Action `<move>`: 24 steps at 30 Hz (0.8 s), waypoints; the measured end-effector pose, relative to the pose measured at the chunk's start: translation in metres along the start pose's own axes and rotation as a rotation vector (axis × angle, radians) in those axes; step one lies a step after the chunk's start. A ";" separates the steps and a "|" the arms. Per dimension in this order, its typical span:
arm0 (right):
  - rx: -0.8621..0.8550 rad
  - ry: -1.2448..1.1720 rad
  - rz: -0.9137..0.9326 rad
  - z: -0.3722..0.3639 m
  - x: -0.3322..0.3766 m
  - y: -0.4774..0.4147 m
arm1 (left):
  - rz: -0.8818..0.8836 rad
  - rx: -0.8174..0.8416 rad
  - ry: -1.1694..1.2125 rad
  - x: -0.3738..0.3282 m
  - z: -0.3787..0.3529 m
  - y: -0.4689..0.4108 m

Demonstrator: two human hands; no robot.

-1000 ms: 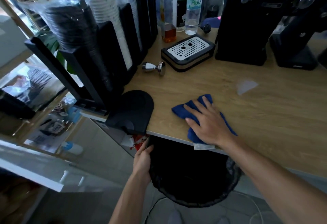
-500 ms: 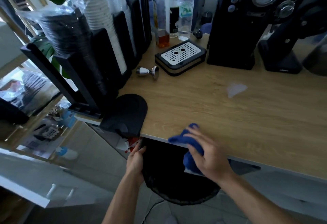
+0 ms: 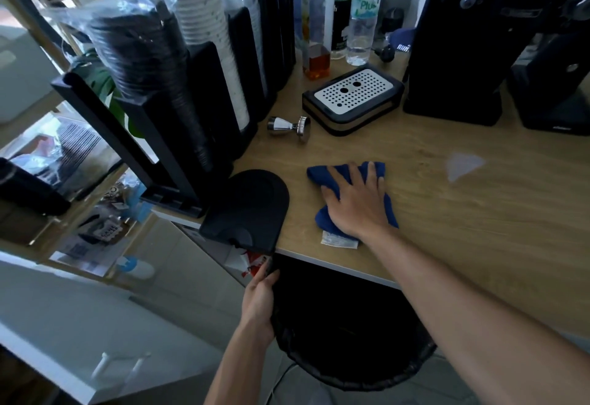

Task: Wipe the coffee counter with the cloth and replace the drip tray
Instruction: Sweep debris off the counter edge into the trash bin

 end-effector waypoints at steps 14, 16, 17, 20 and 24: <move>0.260 0.128 0.392 -0.015 0.009 0.051 | -0.019 -0.021 0.011 0.001 0.000 0.014; 0.257 0.129 0.429 -0.015 0.008 0.063 | -0.026 -0.029 0.007 0.001 -0.001 0.017; 0.257 0.123 0.446 -0.015 0.008 0.069 | -0.025 -0.032 0.008 0.002 -0.001 0.018; 0.236 0.086 0.518 -0.016 0.005 0.090 | -0.030 -0.036 0.013 0.007 -0.002 0.020; 0.150 -0.030 0.625 -0.013 -0.003 0.116 | -0.017 -0.080 0.022 0.010 -0.003 0.025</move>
Point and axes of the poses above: each hand's wrist, its own y-axis away from the middle knuckle, its own z-axis out of the back of the hand, x = y × z, the point moved 6 cm from there along -y, towards the middle knuckle, and after that the axes turned 13 degrees about -y, right-handed, at the moved point
